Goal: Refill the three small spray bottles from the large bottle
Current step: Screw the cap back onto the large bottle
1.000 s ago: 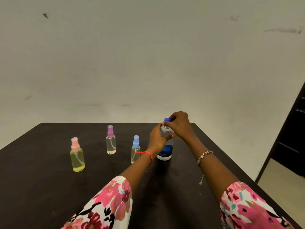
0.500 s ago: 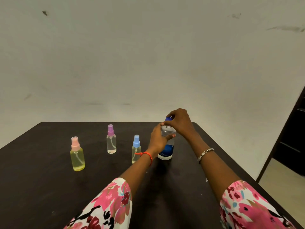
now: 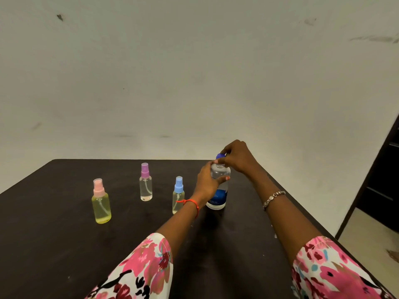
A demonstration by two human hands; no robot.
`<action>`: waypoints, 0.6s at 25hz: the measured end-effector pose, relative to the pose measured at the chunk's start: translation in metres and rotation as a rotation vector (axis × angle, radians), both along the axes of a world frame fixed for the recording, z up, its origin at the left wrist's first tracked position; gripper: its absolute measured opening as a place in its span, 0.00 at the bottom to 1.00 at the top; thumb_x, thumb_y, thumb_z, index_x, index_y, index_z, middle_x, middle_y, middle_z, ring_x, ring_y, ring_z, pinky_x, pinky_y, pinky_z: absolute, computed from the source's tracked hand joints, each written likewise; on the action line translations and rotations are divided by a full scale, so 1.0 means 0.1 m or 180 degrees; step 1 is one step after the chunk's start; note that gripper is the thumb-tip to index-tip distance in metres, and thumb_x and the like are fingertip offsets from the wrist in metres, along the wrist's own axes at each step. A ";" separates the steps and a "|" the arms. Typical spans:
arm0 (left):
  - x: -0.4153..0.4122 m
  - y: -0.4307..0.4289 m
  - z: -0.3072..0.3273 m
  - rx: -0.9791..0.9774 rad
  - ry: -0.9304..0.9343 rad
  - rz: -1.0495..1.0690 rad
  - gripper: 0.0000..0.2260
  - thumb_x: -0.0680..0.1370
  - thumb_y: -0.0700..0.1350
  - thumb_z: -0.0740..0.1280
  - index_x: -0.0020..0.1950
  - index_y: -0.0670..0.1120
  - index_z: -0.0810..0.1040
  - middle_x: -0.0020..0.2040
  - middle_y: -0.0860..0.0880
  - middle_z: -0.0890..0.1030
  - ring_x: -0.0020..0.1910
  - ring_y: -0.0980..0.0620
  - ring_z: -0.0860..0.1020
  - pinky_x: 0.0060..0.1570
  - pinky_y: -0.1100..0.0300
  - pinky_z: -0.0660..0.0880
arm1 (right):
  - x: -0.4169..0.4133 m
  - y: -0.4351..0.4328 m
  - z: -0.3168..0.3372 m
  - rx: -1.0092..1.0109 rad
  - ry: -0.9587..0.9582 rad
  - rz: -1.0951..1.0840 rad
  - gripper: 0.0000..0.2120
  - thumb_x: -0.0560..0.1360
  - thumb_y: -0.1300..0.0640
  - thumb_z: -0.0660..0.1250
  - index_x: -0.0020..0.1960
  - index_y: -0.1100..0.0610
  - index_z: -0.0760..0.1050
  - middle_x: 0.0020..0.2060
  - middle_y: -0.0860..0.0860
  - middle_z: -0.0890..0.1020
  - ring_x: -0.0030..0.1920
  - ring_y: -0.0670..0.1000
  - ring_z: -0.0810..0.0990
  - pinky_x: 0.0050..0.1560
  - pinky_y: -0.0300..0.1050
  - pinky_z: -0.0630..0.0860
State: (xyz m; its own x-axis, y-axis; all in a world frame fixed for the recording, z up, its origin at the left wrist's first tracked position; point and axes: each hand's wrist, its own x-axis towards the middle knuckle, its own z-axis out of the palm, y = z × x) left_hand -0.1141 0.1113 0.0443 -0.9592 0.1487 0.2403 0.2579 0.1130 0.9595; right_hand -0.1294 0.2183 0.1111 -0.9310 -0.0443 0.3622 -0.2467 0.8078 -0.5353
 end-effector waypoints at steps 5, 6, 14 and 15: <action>0.01 0.00 0.01 0.0137 -0.0012 -0.0075 0.24 0.72 0.36 0.69 0.67 0.43 0.68 0.62 0.45 0.74 0.60 0.49 0.72 0.52 0.67 0.73 | -0.04 -0.02 -0.02 0.0047 -0.0027 -0.0163 0.20 0.67 0.50 0.74 0.46 0.66 0.76 0.34 0.54 0.75 0.33 0.48 0.71 0.35 0.38 0.67; 0.01 0.00 0.01 0.0112 -0.0018 -0.0061 0.24 0.72 0.37 0.69 0.67 0.43 0.67 0.63 0.44 0.74 0.61 0.48 0.72 0.54 0.66 0.73 | -0.01 0.00 0.00 0.0012 -0.0067 -0.0003 0.21 0.68 0.51 0.73 0.53 0.65 0.76 0.42 0.54 0.78 0.39 0.49 0.74 0.40 0.39 0.70; 0.00 0.00 -0.01 0.0021 0.0002 -0.0002 0.24 0.72 0.38 0.70 0.66 0.44 0.68 0.65 0.43 0.73 0.64 0.46 0.72 0.63 0.54 0.71 | -0.06 0.01 -0.02 0.0254 -0.0029 -0.0085 0.15 0.69 0.56 0.73 0.46 0.69 0.78 0.44 0.65 0.82 0.39 0.55 0.78 0.33 0.35 0.68; 0.00 0.00 -0.01 0.0041 0.0004 -0.0014 0.24 0.72 0.38 0.70 0.66 0.44 0.68 0.65 0.43 0.73 0.64 0.47 0.72 0.62 0.55 0.70 | -0.07 0.00 -0.03 0.0275 -0.0040 -0.0120 0.18 0.69 0.54 0.73 0.45 0.70 0.78 0.43 0.66 0.82 0.38 0.56 0.78 0.34 0.38 0.69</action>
State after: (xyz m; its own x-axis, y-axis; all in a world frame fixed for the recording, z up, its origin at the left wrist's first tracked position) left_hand -0.1140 0.1113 0.0431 -0.9583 0.1497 0.2434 0.2596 0.0996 0.9606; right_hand -0.1366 0.2182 0.1086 -0.9370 -0.0398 0.3469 -0.2091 0.8596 -0.4662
